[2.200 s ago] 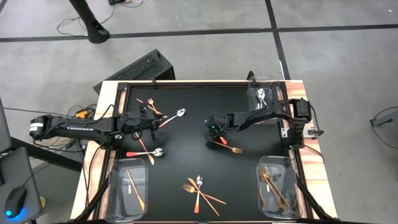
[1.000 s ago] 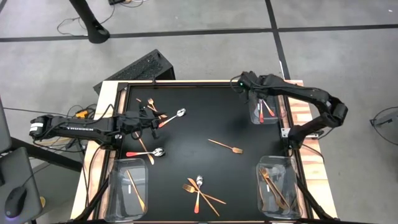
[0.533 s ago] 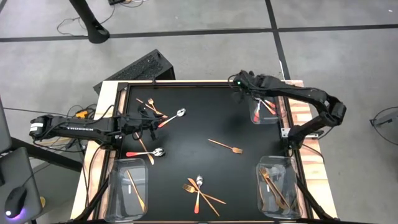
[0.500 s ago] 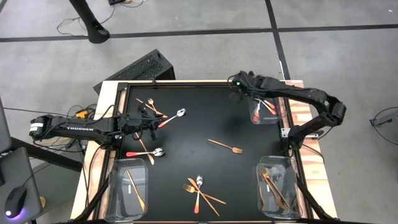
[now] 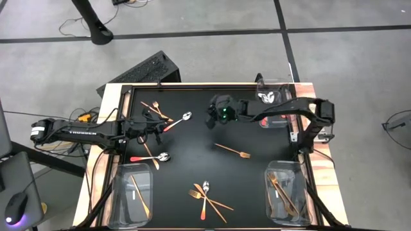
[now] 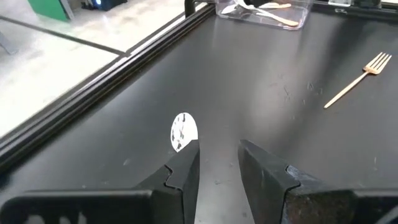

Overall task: Sort silverware by color (type)
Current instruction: Put the gold table knife into the bottom left transparent bin

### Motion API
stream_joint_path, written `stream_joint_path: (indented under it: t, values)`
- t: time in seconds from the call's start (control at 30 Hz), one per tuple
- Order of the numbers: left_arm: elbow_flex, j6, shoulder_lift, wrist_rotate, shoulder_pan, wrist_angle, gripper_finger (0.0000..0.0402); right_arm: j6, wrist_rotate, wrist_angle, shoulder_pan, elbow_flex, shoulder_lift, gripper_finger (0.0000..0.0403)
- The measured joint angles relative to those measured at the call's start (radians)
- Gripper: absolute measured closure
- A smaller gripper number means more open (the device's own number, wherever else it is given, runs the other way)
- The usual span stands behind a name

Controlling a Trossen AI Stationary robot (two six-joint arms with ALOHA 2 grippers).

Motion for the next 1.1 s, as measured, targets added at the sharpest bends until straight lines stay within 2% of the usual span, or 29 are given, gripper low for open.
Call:
stream_joint_path:
  t: [0.17, 0.4, 0.53, 0.63, 0.73, 0.83, 0.9, 1.03, 1.1]
  values:
    - [0.0, -0.008, 0.0, -0.001, 0.0, -0.028, 0.0302, 0.007, -0.004, 0.037, 0.045, 0.009, 0.068, 0.0319]
    - [0.0, 0.025, 0.0, -0.001, 0.0, -0.007, 0.0302, 0.035, -0.017, -0.104, 0.12, 0.007, 0.083, 0.0319]
    - [0.0, 0.081, 0.0, 0.026, 0.0, 0.001, 0.0302, 0.017, -0.017, -0.095, 0.192, 0.006, 0.084, 0.0319]
    - [0.0, 0.12, 0.001, 0.081, -0.001, 0.017, 0.0302, -0.046, -0.017, -0.073, 0.251, 0.007, 0.084, 0.0319]
    - [0.0, 0.127, 0.001, 0.187, -0.001, 0.067, 0.0302, -0.071, -0.017, -0.064, 0.314, 0.007, 0.084, 0.0319]
    - [0.0, 0.153, 0.001, 0.329, -0.027, 0.125, 0.0305, -0.035, -0.013, -0.064, 0.383, 0.007, 0.085, 0.0319]
    - [0.0, 0.177, 0.0, 0.395, -0.067, 0.154, 0.0311, 0.009, 0.043, -0.061, 0.432, 0.007, 0.085, 0.0322]
    - [0.0, 0.188, 0.0, 0.412, -0.186, 0.2, 0.0324, 0.108, 0.164, -0.059, 0.534, 0.007, 0.085, 0.0327]
    - [0.0, 0.175, 0.001, 0.393, -0.254, 0.223, 0.0328, 0.16, 0.192, -0.058, 0.582, 0.007, 0.085, 0.0328]
